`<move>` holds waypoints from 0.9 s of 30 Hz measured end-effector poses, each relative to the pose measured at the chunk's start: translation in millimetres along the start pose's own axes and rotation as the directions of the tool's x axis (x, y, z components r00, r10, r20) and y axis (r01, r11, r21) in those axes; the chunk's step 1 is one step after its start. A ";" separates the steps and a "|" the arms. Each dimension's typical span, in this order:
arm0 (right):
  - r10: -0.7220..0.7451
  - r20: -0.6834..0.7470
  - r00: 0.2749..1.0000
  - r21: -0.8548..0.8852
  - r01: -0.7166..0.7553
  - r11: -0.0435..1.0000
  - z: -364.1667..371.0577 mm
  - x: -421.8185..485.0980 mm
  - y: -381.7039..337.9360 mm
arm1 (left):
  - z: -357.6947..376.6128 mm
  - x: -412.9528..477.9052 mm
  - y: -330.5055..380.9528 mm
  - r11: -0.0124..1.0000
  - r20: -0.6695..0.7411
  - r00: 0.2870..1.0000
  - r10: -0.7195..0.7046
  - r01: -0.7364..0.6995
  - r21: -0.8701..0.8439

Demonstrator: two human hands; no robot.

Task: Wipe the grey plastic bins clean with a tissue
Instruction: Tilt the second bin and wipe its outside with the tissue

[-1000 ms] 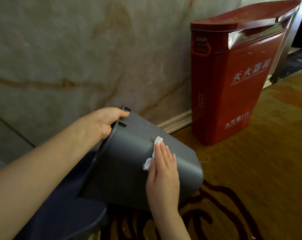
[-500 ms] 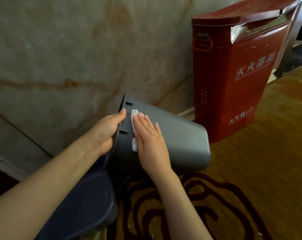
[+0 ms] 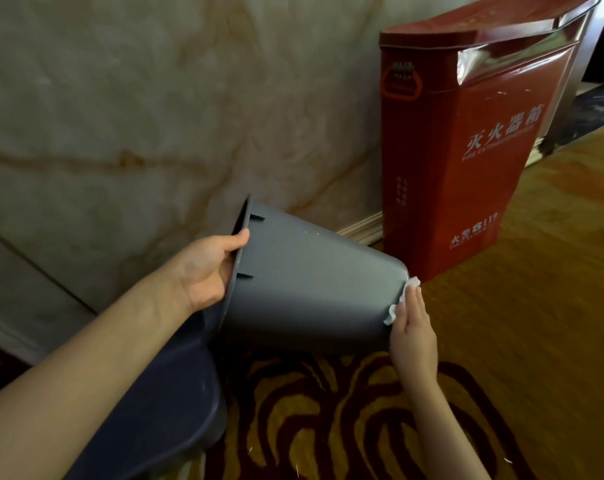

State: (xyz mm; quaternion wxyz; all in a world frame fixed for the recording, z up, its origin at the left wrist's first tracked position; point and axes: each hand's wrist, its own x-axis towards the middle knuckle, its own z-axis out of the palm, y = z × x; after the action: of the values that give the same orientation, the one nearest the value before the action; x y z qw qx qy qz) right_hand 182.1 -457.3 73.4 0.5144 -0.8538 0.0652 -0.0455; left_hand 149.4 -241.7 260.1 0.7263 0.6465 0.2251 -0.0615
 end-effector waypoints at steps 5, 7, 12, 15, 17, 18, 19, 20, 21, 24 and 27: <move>0.072 -0.188 0.979 0.079 -0.058 0.995 24.6 -26.1 -11.8 | 4.8 2.6 3.3 0.999 -0.035 0.999 0.035 -0.035 0.006; 0.027 -0.219 0.975 0.096 -0.006 0.995 36.2 -41.5 -27.7 | 5.9 4.6 5.5 0.999 -0.042 0.998 0.044 -0.044 -0.003; -0.340 -0.088 0.936 -0.042 0.338 0.940 54.4 -69.8 -79.2 | 0.6 4.0 11.2 1.000 -0.004 1.000 0.010 -0.010 0.029; -0.523 0.080 0.849 -0.068 0.528 0.847 52.6 -68.9 -109.1 | -9.7 0.3 12.6 0.997 0.031 0.999 -0.041 0.039 0.073; -0.632 0.162 0.757 -0.062 0.647 0.760 50.7 -65.5 -129.4 | -17.1 -2.5 12.4 0.994 0.057 0.997 -0.057 0.052 0.095; -0.671 0.189 0.717 -0.057 0.690 0.722 50.0 -63.5 -138.1 | -19.8 -4.0 11.7 0.994 0.072 0.996 -0.055 0.049 0.093; -0.695 0.208 0.688 -0.059 0.718 0.693 50.0 -61.4 -144.3 | -21.7 -5.2 10.8 0.995 0.087 0.995 -0.048 0.041 0.088; -0.708 0.223 0.671 -0.075 0.735 0.673 50.2 -59.5 -148.2 | -22.7 -5.8 9.8 0.996 0.098 0.994 -0.038 0.029 0.088; -0.711 0.230 0.665 -0.098 0.742 0.663 50.8 -57.6 -149.2 | -23.2 -6.4 8.9 0.995 0.101 0.994 -0.029 0.019 0.098; -0.663 0.208 0.719 -0.118 0.692 0.712 49.5 -50.3 -137.2 | -23.2 -7.4 7.6 0.989 0.056 0.998 -0.009 0.001 0.147; -0.511 0.137 0.848 -0.154 0.528 0.835 38.3 -30.7 -106.7 | -22.5 -8.7 6.8 0.984 -0.037 0.999 0.009 -0.002 0.179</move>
State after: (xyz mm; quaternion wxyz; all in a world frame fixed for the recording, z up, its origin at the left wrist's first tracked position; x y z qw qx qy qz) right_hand 164.3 -369.7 149.6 0.4032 -0.8847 -0.1885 -0.1387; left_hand 138.7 -220.7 268.5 0.6610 0.7110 0.2303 -0.0673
